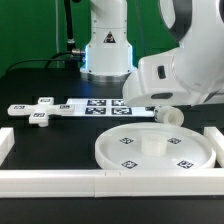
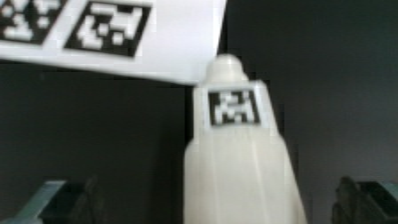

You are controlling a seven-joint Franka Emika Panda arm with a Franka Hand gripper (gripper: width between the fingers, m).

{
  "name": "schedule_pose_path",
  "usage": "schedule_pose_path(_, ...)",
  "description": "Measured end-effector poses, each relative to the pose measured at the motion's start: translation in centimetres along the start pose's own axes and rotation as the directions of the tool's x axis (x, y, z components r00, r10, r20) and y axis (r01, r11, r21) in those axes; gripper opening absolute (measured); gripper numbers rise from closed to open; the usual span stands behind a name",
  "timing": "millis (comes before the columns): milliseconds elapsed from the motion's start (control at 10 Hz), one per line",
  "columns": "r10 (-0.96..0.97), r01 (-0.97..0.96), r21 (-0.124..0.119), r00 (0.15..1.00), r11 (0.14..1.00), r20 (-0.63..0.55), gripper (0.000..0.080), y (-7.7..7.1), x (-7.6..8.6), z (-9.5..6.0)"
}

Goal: Assemble round table

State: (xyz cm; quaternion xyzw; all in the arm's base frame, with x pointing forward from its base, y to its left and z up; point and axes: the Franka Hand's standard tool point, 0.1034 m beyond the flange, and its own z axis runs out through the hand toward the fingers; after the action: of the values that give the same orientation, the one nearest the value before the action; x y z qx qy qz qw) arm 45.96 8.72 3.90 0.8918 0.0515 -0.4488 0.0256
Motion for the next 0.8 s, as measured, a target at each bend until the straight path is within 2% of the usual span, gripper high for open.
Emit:
schedule_pose_path(200, 0.001, -0.001, 0.001, 1.000, 1.000, 0.013, 0.0649, -0.2, 0.9, 0.1)
schedule_pose_path(800, -0.009, 0.009, -0.008, 1.000, 1.000, 0.022, 0.0649, -0.8, 1.8, 1.6)
